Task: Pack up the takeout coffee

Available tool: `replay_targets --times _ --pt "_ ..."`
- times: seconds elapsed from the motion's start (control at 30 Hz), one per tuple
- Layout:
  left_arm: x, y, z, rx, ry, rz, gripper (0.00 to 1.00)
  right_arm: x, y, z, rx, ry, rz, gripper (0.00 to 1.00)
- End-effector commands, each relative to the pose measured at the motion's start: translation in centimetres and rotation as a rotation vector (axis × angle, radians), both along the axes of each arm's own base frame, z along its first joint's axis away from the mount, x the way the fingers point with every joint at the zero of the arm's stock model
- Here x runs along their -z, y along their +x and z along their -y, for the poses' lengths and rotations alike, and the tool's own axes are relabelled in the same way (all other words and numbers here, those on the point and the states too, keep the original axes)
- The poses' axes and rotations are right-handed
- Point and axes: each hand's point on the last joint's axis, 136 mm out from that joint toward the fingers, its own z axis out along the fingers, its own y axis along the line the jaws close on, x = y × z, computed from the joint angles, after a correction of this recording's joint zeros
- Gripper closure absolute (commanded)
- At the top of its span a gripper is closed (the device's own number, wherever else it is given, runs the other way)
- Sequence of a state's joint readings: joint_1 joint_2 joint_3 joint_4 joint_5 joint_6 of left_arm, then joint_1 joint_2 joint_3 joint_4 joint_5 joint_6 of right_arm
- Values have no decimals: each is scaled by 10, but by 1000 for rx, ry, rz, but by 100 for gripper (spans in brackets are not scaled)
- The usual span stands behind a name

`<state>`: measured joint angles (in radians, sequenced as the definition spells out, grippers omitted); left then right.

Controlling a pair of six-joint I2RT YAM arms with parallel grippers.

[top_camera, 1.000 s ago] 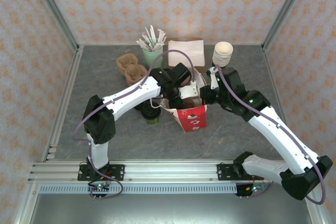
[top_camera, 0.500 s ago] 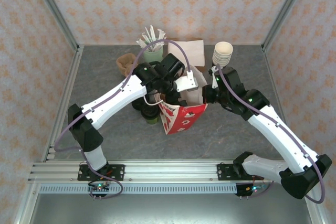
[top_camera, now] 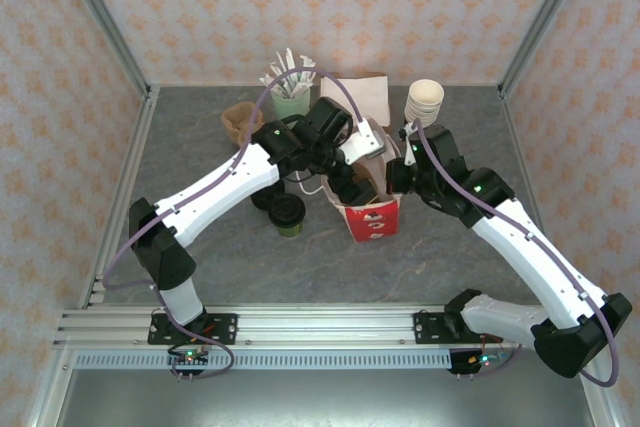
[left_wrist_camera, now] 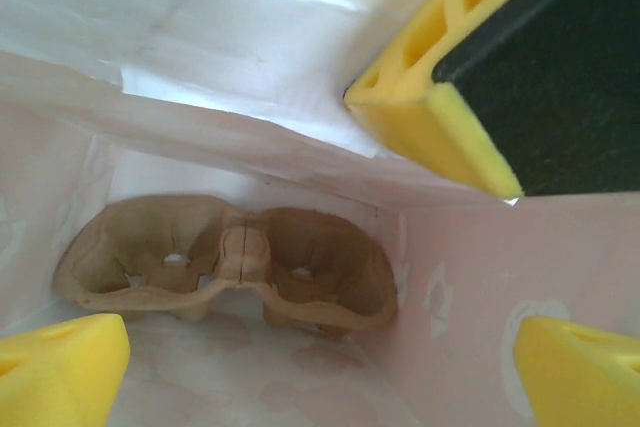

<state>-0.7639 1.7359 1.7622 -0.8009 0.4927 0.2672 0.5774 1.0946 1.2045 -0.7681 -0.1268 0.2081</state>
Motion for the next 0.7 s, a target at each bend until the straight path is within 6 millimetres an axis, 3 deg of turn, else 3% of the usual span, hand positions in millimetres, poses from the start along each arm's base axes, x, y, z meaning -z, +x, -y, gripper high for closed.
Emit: replay_targets --times 0.0,0.13,0.23,0.43,0.57,0.67 --pt "-41 9 1 -68 -101 43 1 -8 6 7 71 7 12 100" --pt "-63 10 -8 -105 -128 69 1 -6 9 8 123 41 -3 100" --pt "-92 5 -21 -144 -175 126 1 -4 11 4 161 103 -35 100" --pt "-141 2 -67 -316 -247 278 0 4 12 -2 221 190 -99 100" --pt "-145 14 -95 -438 -236 306 0 3 9 1 248 205 -102 99" --pt "-134 31 -110 -517 -212 314 0 1 5 7 256 189 -114 79"
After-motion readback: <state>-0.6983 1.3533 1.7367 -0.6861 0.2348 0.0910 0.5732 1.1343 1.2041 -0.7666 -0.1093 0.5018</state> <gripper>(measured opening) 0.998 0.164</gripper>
